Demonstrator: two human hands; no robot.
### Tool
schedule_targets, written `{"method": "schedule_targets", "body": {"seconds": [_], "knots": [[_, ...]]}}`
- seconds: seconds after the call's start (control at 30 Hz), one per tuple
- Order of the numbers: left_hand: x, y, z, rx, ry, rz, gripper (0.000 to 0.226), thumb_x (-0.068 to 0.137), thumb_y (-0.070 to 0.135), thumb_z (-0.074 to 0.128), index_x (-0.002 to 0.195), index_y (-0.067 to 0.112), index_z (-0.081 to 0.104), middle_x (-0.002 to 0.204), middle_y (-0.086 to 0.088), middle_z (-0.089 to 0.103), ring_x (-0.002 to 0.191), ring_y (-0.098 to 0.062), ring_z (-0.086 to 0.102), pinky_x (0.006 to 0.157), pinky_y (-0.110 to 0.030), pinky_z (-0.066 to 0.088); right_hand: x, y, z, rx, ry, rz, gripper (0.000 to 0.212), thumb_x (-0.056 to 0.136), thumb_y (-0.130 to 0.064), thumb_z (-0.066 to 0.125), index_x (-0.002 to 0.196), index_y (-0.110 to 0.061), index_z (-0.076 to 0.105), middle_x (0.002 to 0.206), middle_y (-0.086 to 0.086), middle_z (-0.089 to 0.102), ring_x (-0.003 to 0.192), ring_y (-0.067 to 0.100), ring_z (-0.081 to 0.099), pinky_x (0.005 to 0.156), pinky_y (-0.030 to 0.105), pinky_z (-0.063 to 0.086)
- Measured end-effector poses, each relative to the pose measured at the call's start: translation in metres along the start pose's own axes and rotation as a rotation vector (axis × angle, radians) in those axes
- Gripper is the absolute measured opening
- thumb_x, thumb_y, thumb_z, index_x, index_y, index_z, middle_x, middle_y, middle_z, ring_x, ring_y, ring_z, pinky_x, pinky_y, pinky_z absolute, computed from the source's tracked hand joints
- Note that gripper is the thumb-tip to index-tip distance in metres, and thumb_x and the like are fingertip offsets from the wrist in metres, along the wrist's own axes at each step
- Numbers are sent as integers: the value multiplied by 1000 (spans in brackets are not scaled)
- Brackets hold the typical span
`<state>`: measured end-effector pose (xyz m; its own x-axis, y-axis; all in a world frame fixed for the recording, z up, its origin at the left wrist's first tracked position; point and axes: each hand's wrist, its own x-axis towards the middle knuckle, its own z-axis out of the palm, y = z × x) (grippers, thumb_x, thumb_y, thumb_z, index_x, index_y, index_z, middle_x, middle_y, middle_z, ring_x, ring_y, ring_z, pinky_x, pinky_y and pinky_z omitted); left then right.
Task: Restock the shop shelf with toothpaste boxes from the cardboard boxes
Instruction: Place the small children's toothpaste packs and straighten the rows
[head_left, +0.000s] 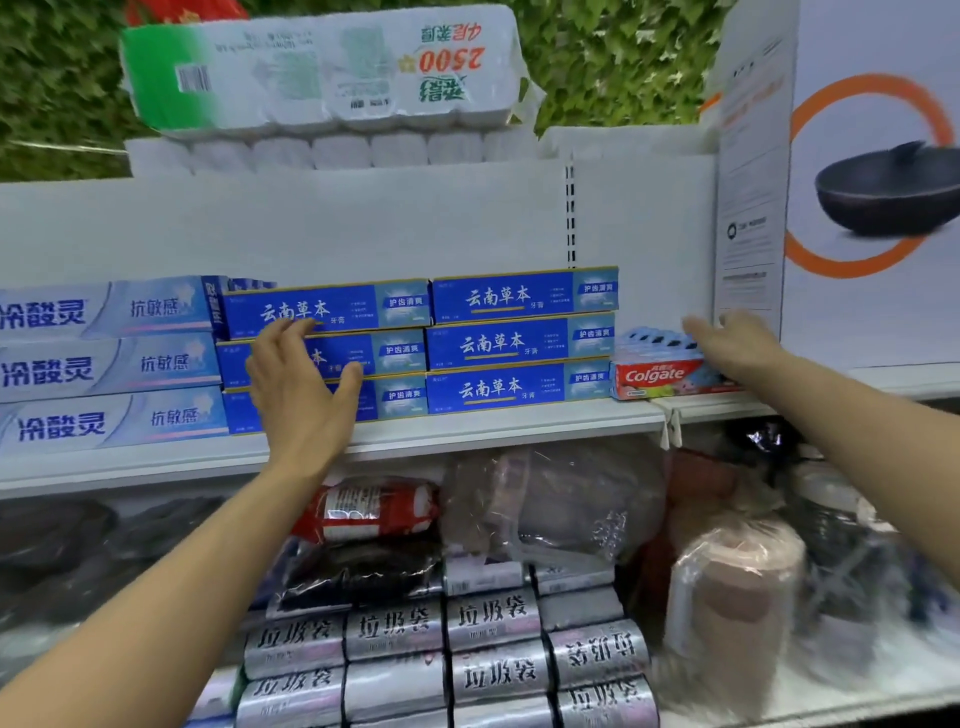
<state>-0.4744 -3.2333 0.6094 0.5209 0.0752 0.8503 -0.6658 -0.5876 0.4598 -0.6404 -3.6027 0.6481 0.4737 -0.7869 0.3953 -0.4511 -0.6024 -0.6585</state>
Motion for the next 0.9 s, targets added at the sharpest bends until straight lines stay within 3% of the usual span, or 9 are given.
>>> {"method": "schedule_targets", "body": {"seconds": [0.07,0.13,0.2,0.27,0.37,0.4,0.53,0.7,0.9], "knots": [[3,-3,-2,-3,23,-31,67,83,24,72,138,6,39,148,-14,29,135,-31,26,111,-44,24,-4,3,5,-132,-8,-29,61,94,-51,43,122,3,49,128,26,51,116,40,47,99,45,36],[8,-7,-6,-22,46,-53,75,82,25,74,142,4,33,150,-15,26,138,-30,23,114,-42,20,-11,-4,5,-197,201,-127,65,94,-55,36,127,1,45,131,24,48,121,38,43,103,48,31],[14,-14,-9,-46,68,-94,82,81,25,75,144,4,28,150,-16,25,139,-31,21,116,-40,18,-22,-24,6,-19,295,-351,63,97,-50,35,138,-3,38,140,20,43,129,34,38,108,46,28],[18,-20,-11,-71,89,-145,83,80,23,76,145,4,26,149,-16,26,139,-32,21,117,-40,17,-31,-53,13,273,130,-394,58,100,-46,35,144,-8,32,146,14,38,129,26,41,103,40,34],[20,-24,-10,-82,130,-191,79,83,20,73,145,5,27,149,-15,27,140,-30,21,117,-40,15,-38,-91,32,627,-171,-198,51,99,-48,32,127,-9,46,122,12,61,88,15,62,71,30,48],[20,-24,-9,-84,148,-206,76,84,18,72,145,6,27,149,-14,27,140,-29,21,117,-40,14,-38,-98,37,702,-218,-164,47,99,-48,32,117,-9,50,112,11,67,80,16,65,70,32,51],[18,-22,-9,-102,204,-239,70,87,15,68,145,6,30,150,-13,28,140,-25,21,115,-35,17,-28,-104,51,754,-227,-133,37,99,-44,35,100,-11,51,92,10,68,68,17,64,66,30,49],[17,-22,-9,-97,185,-235,67,88,20,67,143,7,31,147,-13,28,137,-26,23,111,-35,22,-19,-101,56,741,-245,-78,58,87,-55,41,125,-11,48,97,6,72,77,22,72,76,40,57],[40,-5,-17,23,177,181,70,87,46,64,143,13,38,151,-7,29,139,-22,25,116,-34,19,-5,-108,42,746,-215,-184,71,92,-58,45,144,-12,29,119,3,61,77,10,63,57,27,42]]}}
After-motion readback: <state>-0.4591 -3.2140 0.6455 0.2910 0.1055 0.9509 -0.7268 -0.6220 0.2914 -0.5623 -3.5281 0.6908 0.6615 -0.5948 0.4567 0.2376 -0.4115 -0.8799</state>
